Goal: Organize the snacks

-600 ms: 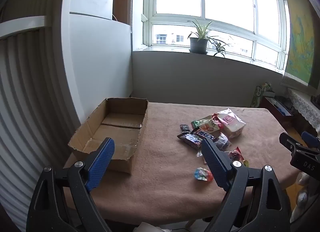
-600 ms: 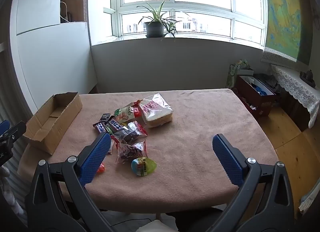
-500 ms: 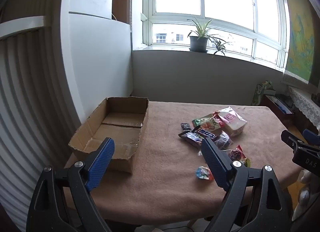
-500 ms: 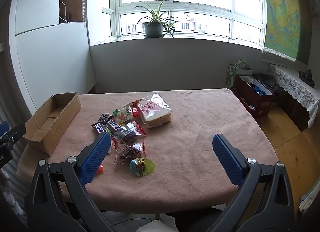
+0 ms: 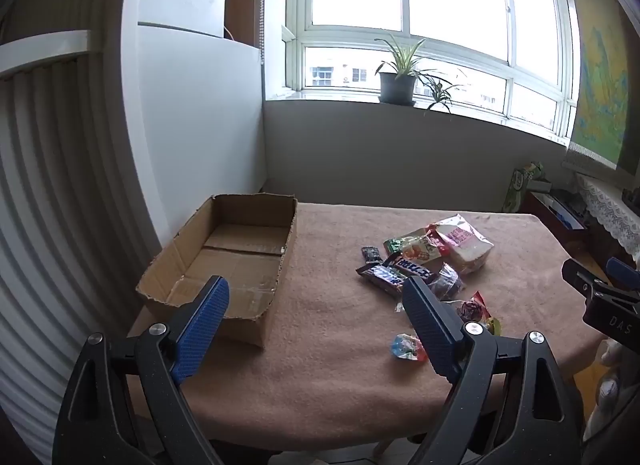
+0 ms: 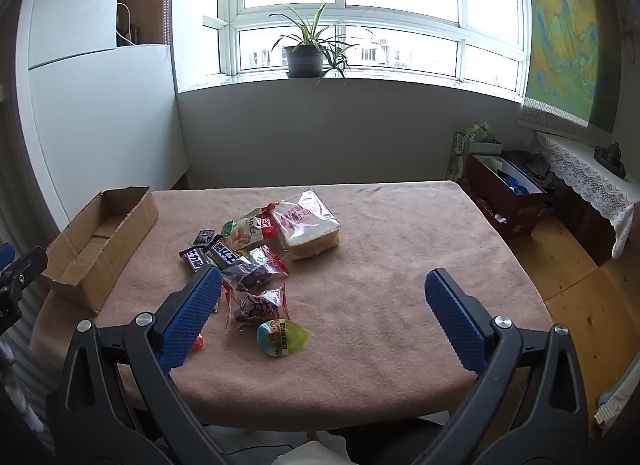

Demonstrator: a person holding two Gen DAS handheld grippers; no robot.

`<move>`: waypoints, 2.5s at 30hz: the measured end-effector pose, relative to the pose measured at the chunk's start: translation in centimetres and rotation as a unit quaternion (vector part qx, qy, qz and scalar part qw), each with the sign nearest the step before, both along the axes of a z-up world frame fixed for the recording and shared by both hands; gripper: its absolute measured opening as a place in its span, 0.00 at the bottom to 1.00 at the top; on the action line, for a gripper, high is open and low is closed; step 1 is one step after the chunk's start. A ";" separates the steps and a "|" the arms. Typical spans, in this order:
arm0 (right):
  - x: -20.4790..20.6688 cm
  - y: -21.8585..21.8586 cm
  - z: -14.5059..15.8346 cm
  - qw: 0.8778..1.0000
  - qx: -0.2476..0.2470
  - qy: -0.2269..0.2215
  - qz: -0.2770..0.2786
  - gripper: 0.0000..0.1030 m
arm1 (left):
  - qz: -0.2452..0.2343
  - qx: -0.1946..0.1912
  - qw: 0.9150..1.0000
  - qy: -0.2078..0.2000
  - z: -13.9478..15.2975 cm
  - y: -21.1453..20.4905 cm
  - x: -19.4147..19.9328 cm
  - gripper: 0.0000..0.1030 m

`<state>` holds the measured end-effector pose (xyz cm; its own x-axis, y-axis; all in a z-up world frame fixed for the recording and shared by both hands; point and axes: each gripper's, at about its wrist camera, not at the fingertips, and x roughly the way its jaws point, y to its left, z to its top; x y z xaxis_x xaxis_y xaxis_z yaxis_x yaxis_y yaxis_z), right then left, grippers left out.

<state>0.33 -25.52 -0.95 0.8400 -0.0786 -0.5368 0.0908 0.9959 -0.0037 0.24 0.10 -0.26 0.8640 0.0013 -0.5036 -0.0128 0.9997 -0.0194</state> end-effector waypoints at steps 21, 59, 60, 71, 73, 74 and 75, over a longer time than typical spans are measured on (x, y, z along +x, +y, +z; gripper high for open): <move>0.1 0.2 0.2 1.000 -0.001 -0.001 0.000 1.00 | -0.011 -0.001 1.000 0.000 0.3 -0.3 -0.1 0.86; 0.3 0.2 -0.5 1.000 0.001 0.008 -0.001 1.00 | -0.018 -0.006 1.000 0.006 -0.1 -0.7 0.1 0.86; 0.3 0.2 -0.5 1.000 0.001 0.008 -0.001 1.00 | -0.018 -0.006 1.000 0.006 -0.1 -0.7 0.1 0.86; 0.4 0.1 -0.6 1.000 0.002 0.014 0.000 1.00 | -0.019 -0.007 1.000 0.008 -0.2 -0.7 0.2 0.86; 0.4 0.1 -0.6 1.000 0.002 0.015 0.000 1.00 | -0.019 -0.007 1.000 0.009 -0.3 -0.7 0.2 0.86; 0.4 0.1 -0.6 1.000 0.002 0.014 0.000 1.00 | -0.020 -0.007 1.000 0.010 -0.3 -0.6 0.2 0.86; 0.5 0.1 -0.6 1.000 0.002 0.014 0.000 1.00 | -0.020 -0.007 1.000 0.010 -0.4 -0.6 0.3 0.86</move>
<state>0.79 -25.41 -1.57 0.8247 -0.0769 -0.5602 0.0909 0.9959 -0.0029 0.51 -0.53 -0.62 0.8529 -0.0398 -0.5206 0.0263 0.9991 -0.0334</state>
